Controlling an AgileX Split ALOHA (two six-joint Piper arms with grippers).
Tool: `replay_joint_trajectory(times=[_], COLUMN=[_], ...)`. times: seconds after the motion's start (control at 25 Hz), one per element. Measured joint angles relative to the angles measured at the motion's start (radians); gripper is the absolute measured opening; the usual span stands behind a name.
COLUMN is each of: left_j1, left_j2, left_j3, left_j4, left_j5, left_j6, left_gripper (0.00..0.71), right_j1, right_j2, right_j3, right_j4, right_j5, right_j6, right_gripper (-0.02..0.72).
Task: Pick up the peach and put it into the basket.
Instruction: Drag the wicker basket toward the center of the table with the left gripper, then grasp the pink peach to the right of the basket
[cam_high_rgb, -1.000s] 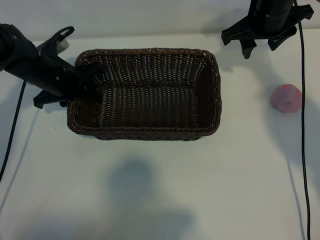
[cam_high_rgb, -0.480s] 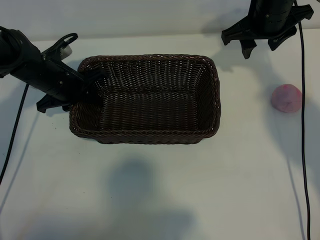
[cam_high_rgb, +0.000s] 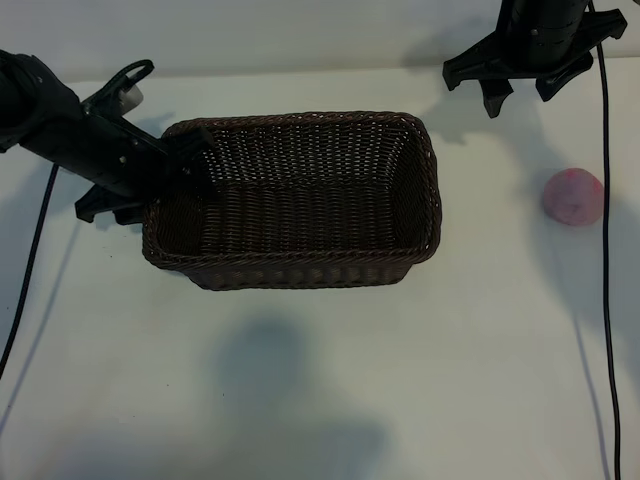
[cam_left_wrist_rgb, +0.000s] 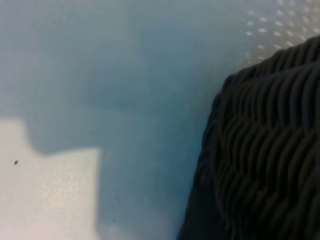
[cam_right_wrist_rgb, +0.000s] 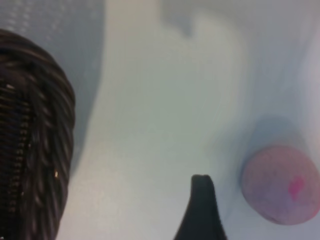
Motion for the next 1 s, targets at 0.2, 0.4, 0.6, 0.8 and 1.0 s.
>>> replay_joint_trajectory(times=[0.2,0.4,0.6,0.8,1.0], left_j1=[0.000,0.000,0.000,0.000,0.000], left_j2=[-0.093,-0.239,-0.349,-0.394,-0.403], left_j3=[0.000,0.000,-0.001,-0.001,-0.001], left_j4=[0.056,0.209,0.415,0.594,0.663], left_j5=[0.021,0.074,0.165,0.257,0.293], left_j6=[-0.008,-0.055,-0.152,-0.227,-0.262], left_gripper=[0.623,0.608,0.599,0.599,0.597], right_j1=[0.000,0.000,0.000,0.000,0.000], right_j2=[0.000,0.000,0.000,0.000,0.000], right_j3=[0.000,0.000,0.000,0.000,0.000], right_j4=[0.000,0.000,0.000,0.000,0.000], right_j5=[0.000,0.000,0.000,0.000,0.000], right_j6=[0.000,0.000,0.000,0.000,0.019], right_gripper=[0.544,0.544,0.544,0.544,0.543])
